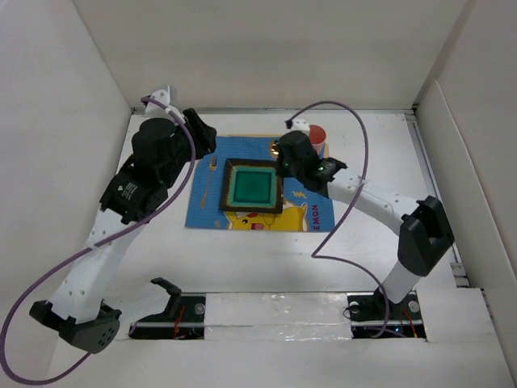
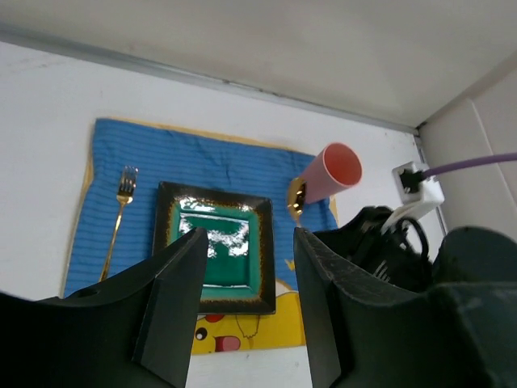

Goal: Set the dinner table for one person

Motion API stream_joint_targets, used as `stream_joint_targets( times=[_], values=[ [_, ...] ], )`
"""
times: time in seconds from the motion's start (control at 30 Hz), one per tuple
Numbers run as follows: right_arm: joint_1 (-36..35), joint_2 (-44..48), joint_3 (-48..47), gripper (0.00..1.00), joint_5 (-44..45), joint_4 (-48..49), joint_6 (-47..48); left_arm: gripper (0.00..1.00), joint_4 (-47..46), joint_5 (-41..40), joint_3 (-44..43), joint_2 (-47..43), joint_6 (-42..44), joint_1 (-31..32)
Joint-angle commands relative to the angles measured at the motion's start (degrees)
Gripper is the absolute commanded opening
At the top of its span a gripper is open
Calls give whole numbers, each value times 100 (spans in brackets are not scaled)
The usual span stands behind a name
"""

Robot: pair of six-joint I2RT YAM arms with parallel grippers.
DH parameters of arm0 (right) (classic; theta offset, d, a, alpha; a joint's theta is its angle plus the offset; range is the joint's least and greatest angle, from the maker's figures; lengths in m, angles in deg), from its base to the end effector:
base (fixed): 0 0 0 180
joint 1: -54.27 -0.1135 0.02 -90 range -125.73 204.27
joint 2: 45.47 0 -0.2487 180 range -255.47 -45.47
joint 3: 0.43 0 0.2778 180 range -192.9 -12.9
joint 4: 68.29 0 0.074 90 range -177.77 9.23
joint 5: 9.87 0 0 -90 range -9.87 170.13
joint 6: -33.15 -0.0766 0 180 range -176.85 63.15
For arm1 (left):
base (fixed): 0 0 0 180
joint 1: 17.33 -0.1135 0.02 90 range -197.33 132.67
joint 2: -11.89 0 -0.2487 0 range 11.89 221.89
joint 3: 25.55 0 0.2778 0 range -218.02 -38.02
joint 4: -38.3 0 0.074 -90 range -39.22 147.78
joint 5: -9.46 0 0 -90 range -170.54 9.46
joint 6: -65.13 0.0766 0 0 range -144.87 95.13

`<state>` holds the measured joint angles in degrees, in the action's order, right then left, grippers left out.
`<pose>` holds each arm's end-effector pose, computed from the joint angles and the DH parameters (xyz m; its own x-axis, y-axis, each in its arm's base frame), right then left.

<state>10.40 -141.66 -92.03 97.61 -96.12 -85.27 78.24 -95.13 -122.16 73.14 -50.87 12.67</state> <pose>0.3388 0.2938 0.2597 -0.5675 0.0841 -0.8190 -0.2366 0.9361 0.2601 0.2474 -0.1206 0.4805 -0.1789 -0.3866 -0.9047 0.2091 0.8836 -0.4189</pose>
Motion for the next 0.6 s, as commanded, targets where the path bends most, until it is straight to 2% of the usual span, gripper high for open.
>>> stream_joint_targets(
  times=[0.0,0.2,0.57],
  values=[
    [370,-32,556,0,107,50,-453,44,-706,386,309,-34,-28,24],
    [1091,-505,504,0,81,128,-603,44,-804,553,442,106,77,24],
    [1338,-1349,337,0,195,129,-471,45,-988,694,873,123,104,24]
  ],
)
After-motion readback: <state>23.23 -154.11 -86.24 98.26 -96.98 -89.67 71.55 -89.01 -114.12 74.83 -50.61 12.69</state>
